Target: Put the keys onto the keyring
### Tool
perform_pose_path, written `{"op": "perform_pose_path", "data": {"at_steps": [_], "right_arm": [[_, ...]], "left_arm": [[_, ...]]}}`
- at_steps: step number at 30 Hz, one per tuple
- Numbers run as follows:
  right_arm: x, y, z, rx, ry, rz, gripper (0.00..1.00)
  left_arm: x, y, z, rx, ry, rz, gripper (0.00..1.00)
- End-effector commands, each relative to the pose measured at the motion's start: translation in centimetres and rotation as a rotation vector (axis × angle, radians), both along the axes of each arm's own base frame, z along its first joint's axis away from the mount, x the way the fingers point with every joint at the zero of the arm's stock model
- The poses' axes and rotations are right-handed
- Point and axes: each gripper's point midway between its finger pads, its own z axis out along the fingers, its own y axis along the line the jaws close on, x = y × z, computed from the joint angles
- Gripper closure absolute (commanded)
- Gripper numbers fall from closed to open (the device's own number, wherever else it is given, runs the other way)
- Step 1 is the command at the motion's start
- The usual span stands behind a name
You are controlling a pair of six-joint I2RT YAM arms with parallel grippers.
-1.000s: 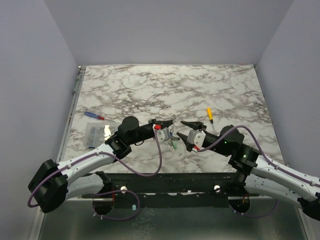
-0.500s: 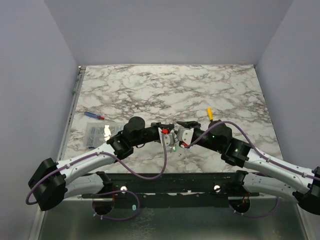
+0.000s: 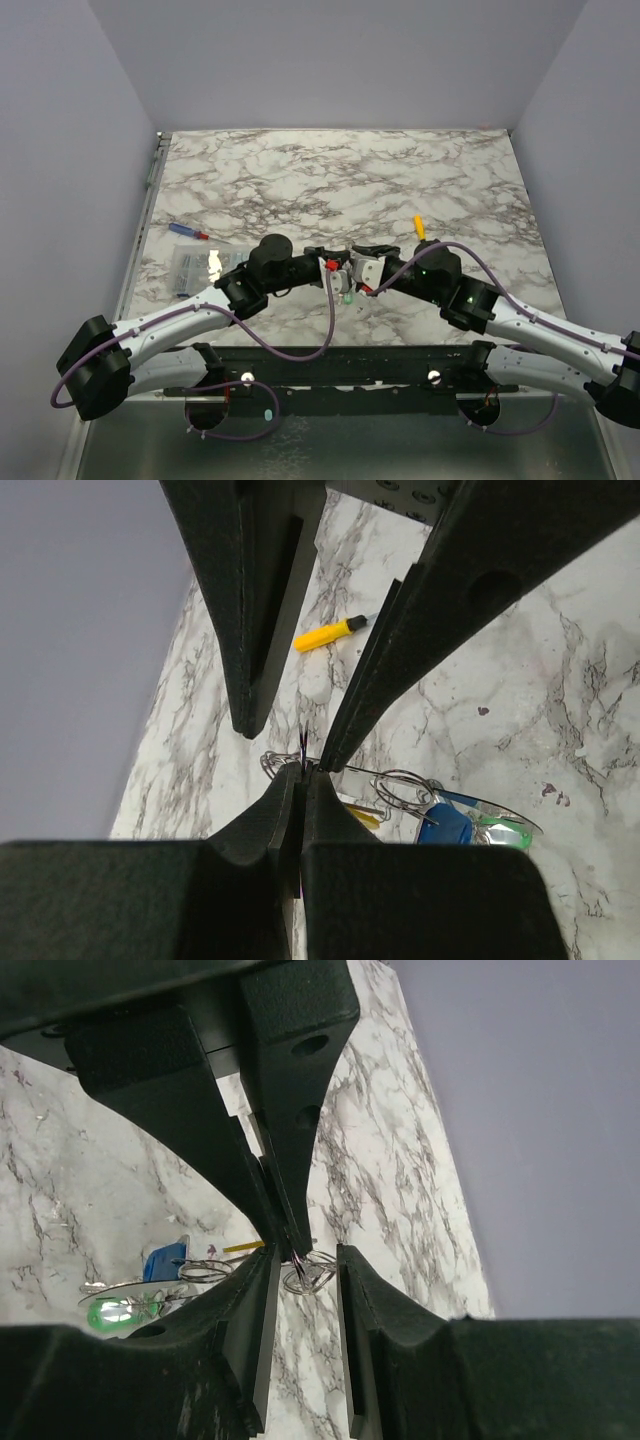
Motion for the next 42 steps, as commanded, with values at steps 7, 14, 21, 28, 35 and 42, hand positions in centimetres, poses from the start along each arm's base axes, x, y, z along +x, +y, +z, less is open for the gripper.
{"op": "perform_pose_path", "data": {"at_steps": [7,14,21,28,35,42], "right_arm": [[0.6,0.1,-0.9,-0.028,-0.008,-0.027,0.67],[0.9,-0.3,-1.1,-0.034,-0.018,-0.049,0.75],[1.0,-1.1,-1.3,-0.041,-0.028,-0.072,0.69],[0.9,-1.4,-1.2,-0.035,-0.038,-0.073,0.68],[0.9,-0.8,-1.3,-0.031,-0.027,-0.061,0.69],[1.0,-0.7,-1.6,-0.034,-0.023,-0.061,0.73]], "left_arm": [[-0.6,-0.7,2.6,-0.04,-0.057,-0.037,1.0],[-0.7,-0.8,2.7,-0.038,-0.062,-0.04,1.0],[-0.5,-0.7,2.6,-0.032,-0.07,-0.031,1.0],[-0.6,-0.7,2.6,-0.032,-0.072,-0.033,1.0],[-0.9,-0.8,2.5,-0.03,-0.071,-0.051,1.0],[-1.1,-0.9,2.7,-0.032,-0.079,-0.059,1.0]]}}
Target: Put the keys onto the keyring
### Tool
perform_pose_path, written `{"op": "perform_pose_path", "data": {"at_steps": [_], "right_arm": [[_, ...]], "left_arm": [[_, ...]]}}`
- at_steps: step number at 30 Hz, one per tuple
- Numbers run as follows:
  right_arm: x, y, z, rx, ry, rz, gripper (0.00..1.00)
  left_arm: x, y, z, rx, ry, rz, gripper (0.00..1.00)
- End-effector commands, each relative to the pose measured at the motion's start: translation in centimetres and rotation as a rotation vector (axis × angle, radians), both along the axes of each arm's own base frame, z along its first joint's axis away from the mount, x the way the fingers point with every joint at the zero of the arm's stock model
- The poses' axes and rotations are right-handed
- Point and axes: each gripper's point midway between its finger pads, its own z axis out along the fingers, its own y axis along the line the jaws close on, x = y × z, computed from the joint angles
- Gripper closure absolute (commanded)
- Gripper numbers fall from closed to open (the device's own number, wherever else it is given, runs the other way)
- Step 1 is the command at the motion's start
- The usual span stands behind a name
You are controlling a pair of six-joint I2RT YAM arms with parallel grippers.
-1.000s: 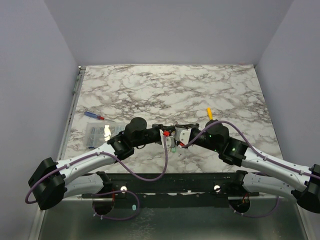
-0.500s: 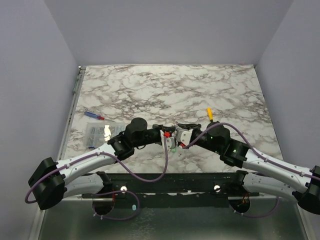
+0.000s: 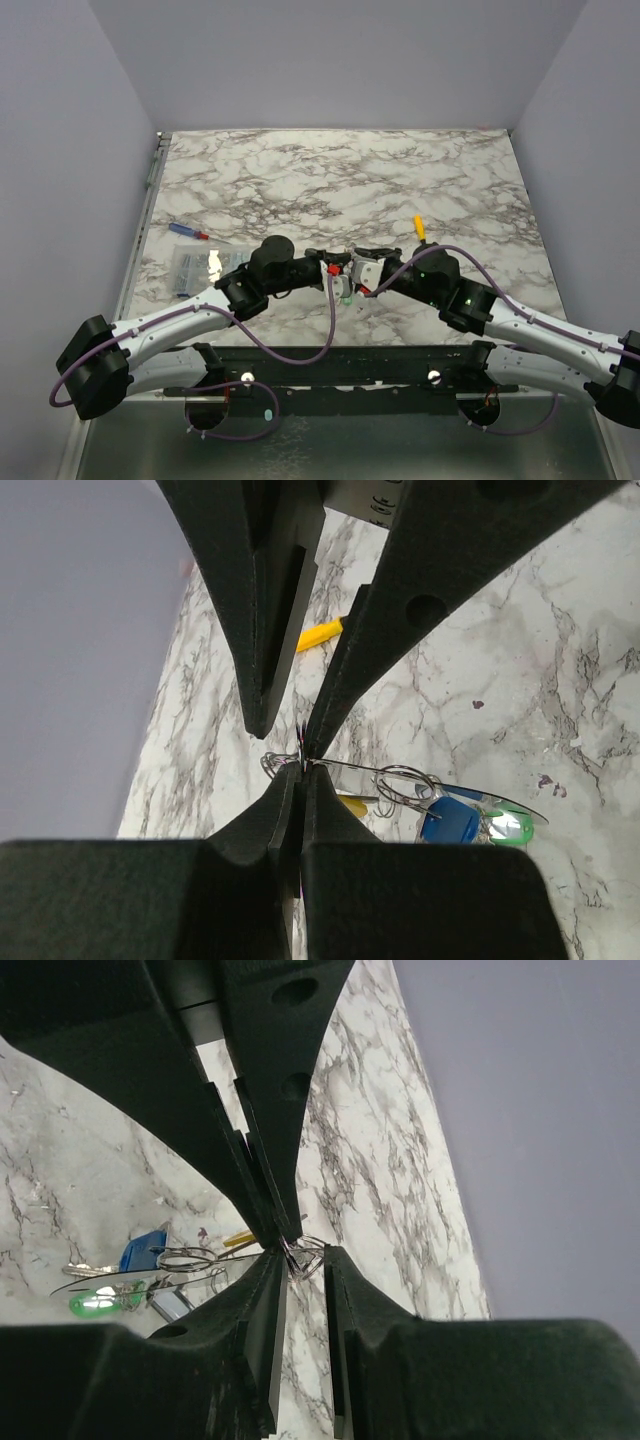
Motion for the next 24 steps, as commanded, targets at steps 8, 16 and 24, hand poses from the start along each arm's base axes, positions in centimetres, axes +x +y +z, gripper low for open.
{"op": "perform_pose_path", "data": {"at_steps": [8,16,24], "right_arm": [[0.2,0.4,-0.5,0.0,0.006,-0.003,0.87],[0.3,0.4,-0.6,0.006,0.004,-0.009,0.99],[0.2,0.0,1.5,0.092,-0.038,-0.02,0.99]], "left_arm": [[-0.9,-0.7,2.9,-0.061,-0.059,-0.063,1.0],[-1.7,-0.8,3.7,-0.09,-0.068,-0.098,1.0],[-2.2,-0.7,4.5,-0.119,-0.091,-0.113,0.91]]}}
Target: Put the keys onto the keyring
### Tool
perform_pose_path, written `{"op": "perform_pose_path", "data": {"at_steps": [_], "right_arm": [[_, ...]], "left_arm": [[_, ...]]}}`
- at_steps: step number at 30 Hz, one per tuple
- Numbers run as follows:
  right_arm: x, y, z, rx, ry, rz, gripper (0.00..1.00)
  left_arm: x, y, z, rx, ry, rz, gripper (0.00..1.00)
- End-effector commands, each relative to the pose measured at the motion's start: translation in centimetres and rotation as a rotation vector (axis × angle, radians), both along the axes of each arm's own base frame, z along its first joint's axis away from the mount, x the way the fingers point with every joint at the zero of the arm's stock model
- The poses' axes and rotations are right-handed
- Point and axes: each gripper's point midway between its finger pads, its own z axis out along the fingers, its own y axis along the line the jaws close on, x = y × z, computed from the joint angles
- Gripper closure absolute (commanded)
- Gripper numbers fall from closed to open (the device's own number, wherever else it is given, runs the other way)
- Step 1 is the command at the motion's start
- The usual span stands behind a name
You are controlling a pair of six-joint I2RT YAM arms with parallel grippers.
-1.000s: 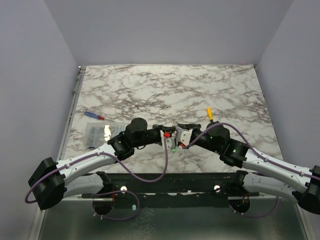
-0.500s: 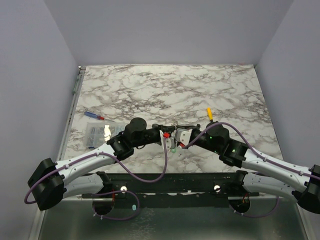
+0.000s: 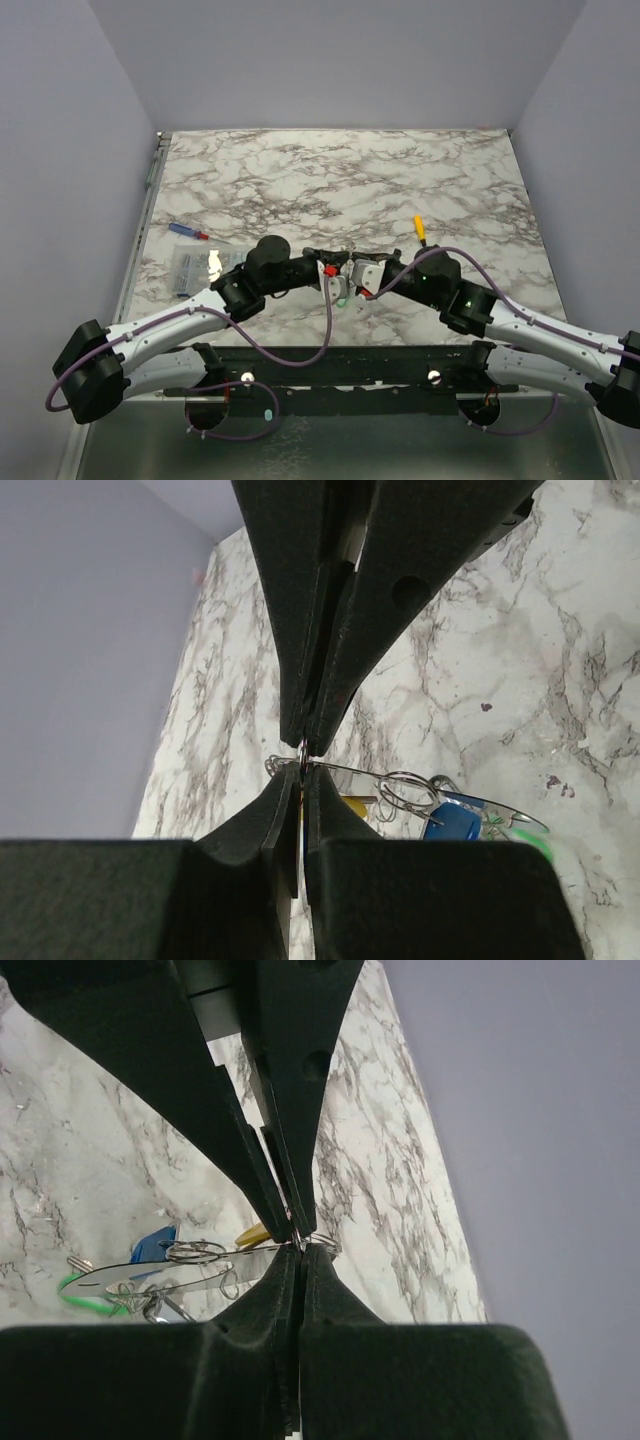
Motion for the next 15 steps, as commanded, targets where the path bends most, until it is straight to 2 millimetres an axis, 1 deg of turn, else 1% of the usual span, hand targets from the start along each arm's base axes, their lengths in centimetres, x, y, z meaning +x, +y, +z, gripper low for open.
{"op": "perform_pose_path", "data": {"at_steps": [1,5,7,9,15], "right_arm": [[0.2,-0.3,1.7,0.085,-0.044,-0.026,0.99],[0.0,-0.8,2.7,0.13,-0.065,-0.034,0.99],[0.1,-1.1,3.1,0.146,-0.075,-0.047,0.99],[0.2,-1.6,3.6,0.171,-0.094,-0.071,0.99],[0.0,-2.6,5.7,0.25,-0.14,-0.091,0.99]], "left_arm": [[-2.1,-1.0,3.8,-0.111,-0.073,-0.114,0.85],[-2.2,-0.9,4.3,-0.135,-0.077,-0.108,0.76],[-2.0,-0.6,4.8,-0.177,-0.079,-0.089,0.67],[-1.9,-0.4,5.2,-0.209,-0.086,-0.07,0.61],[-1.5,0.1,5.7,-0.244,-0.103,-0.035,0.55]]}}
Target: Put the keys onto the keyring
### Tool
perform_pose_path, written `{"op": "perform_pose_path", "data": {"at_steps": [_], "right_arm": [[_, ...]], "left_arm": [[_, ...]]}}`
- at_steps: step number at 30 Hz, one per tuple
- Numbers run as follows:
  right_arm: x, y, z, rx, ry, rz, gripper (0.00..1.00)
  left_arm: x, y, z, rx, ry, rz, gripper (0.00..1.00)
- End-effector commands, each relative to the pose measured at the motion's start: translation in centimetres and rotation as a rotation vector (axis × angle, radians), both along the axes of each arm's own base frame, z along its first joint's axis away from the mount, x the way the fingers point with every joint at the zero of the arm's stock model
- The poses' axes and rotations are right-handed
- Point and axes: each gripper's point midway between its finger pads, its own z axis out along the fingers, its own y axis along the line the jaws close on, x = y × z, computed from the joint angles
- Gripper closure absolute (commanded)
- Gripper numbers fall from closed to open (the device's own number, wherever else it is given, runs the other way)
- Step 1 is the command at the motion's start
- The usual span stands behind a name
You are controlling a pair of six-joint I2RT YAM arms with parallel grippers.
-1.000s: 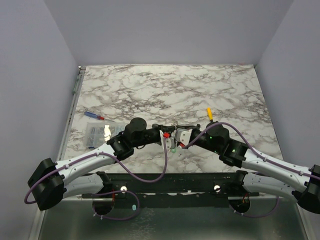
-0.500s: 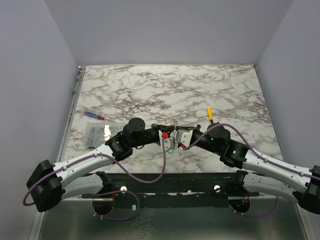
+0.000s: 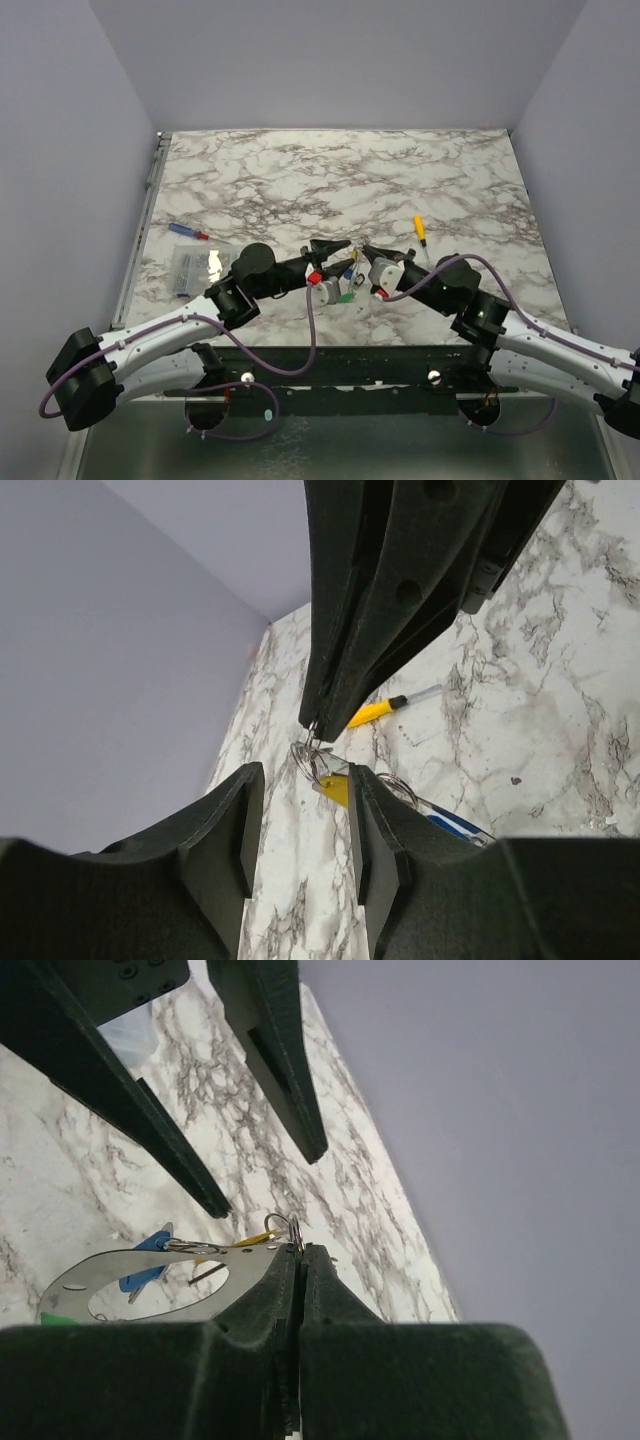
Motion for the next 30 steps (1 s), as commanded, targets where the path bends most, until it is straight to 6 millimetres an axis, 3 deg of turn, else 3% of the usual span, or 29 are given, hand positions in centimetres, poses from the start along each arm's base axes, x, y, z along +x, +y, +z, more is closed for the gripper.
{"op": "perform_pose_path", "data": {"at_steps": [1,11,17,30], "right_arm": [[0.2,-1.1,3.8,0.14,-0.078,-0.048,0.99],[-1.3,-2.2,6.6,0.294,-0.106,-0.014,0.99],[-2.0,-2.3,7.5,0.35,-0.106,0.01,0.99],[-3.5,-0.7,7.2,0.347,-0.054,0.126,0.99]], "left_arm": [[0.0,0.4,1.7,-0.081,-0.021,0.019,0.55],[-0.9,1.2,4.2,-0.227,-0.04,0.006,0.52],[-1.4,1.3,4.6,-0.256,-0.057,-0.017,0.53],[-3.1,1.1,5.1,-0.283,-0.089,-0.102,0.56]]}}
